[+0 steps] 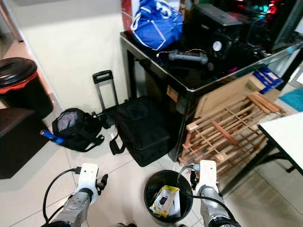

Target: Picking trash to rubbish bin

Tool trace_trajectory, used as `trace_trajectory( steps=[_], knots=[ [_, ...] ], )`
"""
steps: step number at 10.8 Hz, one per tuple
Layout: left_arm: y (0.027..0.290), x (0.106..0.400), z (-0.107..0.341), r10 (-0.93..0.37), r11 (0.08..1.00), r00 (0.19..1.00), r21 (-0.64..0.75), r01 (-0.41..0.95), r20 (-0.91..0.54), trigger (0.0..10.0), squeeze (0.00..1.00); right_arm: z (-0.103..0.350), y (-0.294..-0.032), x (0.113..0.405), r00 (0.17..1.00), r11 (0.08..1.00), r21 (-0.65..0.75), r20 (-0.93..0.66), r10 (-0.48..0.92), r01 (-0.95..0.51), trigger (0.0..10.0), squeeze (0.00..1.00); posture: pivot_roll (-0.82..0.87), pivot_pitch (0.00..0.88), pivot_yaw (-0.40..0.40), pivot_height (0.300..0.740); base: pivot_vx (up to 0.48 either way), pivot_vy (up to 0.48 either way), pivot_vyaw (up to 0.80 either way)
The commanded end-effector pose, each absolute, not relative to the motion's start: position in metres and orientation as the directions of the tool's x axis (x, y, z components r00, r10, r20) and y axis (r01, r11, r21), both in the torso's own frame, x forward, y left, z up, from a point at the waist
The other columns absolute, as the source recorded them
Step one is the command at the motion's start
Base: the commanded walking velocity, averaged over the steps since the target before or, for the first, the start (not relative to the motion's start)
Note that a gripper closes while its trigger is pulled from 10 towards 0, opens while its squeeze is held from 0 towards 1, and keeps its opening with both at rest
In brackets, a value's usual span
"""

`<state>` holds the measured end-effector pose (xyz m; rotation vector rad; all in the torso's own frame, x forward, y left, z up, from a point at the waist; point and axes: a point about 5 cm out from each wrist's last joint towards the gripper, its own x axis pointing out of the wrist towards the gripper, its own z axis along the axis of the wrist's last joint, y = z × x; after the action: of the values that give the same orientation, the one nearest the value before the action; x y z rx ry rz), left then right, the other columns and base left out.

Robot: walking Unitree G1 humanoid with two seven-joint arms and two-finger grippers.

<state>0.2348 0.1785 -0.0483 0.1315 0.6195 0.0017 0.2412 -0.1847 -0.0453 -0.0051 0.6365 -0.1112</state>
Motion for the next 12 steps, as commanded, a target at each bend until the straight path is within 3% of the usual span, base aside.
trace_trajectory(
  steps=[1,12],
  knots=[
    [0.1769,0.2356,-0.0484,0.032,0.992,0.809,0.118,0.047,-0.586,10.0,0.00,-0.0448,-0.1838,0.2430,0.794,0.996,-0.043,-0.600,-0.092,0.083,10.0,0.00,-0.05,0.031,0.042,0.740,0.000,0.000,0.00],
    [0.1751,0.2376,-0.0473,0.030,0.993,0.813,0.112,0.044,-0.581,10.0,0.00,-0.0420,-0.1821,0.2472,0.802,0.997,-0.037,-0.592,-0.078,0.070,10.0,0.00,-0.05,0.038,0.040,0.740,0.000,0.000,0.00]
  ],
)
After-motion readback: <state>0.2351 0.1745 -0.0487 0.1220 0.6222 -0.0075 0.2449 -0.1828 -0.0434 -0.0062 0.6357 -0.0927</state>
